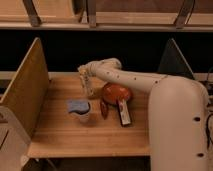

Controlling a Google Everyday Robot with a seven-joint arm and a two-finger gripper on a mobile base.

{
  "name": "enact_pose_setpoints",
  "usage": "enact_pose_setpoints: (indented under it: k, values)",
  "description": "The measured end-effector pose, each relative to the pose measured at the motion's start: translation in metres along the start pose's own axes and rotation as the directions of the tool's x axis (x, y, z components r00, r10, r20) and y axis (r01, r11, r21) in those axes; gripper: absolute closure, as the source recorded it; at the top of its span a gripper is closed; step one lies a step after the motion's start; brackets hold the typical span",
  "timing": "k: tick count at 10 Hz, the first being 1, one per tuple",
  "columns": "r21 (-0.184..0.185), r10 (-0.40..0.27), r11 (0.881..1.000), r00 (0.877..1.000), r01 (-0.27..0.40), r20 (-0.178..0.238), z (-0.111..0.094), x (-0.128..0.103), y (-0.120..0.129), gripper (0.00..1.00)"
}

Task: Stand the bottle upright

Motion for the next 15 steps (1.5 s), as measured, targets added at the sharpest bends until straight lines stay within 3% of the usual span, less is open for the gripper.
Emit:
enact_pose_setpoints:
  k: [3,7,9,12,15]
  values:
    - [-0.005,-0.002,1.0,1.0,0.002,0.009,0.0,-0.001,0.001,1.0]
    - [-0.06,0.046,0.997,0.99,-0.038,0.136,0.009,-0.002,0.006,1.0]
    - [-0.107,0.078,0.992,0.981,-0.059,0.176,0.017,0.008,0.019,1.0]
    - [-0.178,0.06,0.984,0.982,-0.028,0.178,0.022,0.015,0.039,1.0]
    - [-0.226,0.013,0.974,0.987,0.025,0.163,0.023,0.017,0.031,1.0]
